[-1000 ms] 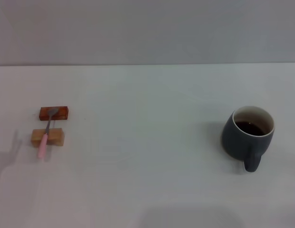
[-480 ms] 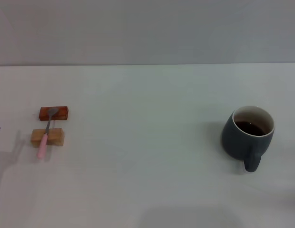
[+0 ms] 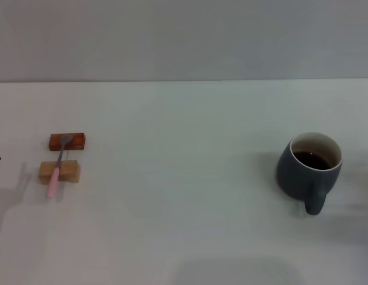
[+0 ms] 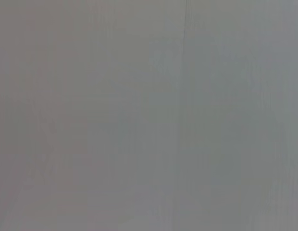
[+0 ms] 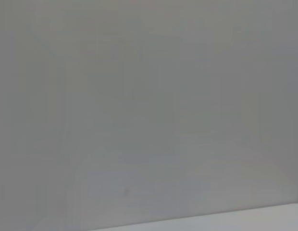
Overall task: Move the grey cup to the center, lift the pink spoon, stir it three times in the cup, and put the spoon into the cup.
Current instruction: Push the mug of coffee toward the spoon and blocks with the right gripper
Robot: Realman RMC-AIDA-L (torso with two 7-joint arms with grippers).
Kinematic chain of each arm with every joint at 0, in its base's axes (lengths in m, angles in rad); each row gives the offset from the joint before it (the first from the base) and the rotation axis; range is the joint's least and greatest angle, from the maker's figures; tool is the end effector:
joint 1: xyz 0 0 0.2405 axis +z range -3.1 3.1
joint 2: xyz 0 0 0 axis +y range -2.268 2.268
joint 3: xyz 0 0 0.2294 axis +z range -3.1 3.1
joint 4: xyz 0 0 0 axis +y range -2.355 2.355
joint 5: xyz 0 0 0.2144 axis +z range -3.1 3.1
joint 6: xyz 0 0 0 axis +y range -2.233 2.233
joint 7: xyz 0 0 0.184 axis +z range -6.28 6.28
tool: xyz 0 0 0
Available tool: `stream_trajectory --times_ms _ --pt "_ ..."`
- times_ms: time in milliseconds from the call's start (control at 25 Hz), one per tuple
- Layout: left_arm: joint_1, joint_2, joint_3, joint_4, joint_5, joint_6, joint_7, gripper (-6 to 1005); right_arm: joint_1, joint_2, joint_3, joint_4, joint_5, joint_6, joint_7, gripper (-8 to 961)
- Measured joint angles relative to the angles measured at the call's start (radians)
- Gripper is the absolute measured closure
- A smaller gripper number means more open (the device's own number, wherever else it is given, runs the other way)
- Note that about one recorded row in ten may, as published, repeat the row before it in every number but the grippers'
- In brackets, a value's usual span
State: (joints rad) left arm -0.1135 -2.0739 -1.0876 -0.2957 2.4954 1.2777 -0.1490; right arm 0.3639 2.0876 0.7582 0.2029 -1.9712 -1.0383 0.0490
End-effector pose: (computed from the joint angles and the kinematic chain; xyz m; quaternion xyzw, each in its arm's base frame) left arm -0.3576 0.2798 0.0220 -0.6168 -0.2736 -0.3008 0.6740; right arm 0.3588 0.3402 -0.0058 -0.6278 0.3331 0.2356 0.6629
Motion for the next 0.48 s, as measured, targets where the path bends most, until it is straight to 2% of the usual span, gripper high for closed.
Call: stream_trajectory --times_ms 480 --pt "-0.005 -0.003 0.001 -0.002 0.001 0.001 -0.004 148 0.01 0.002 -0.063 0.032 0.0 0.033 0.0 955"
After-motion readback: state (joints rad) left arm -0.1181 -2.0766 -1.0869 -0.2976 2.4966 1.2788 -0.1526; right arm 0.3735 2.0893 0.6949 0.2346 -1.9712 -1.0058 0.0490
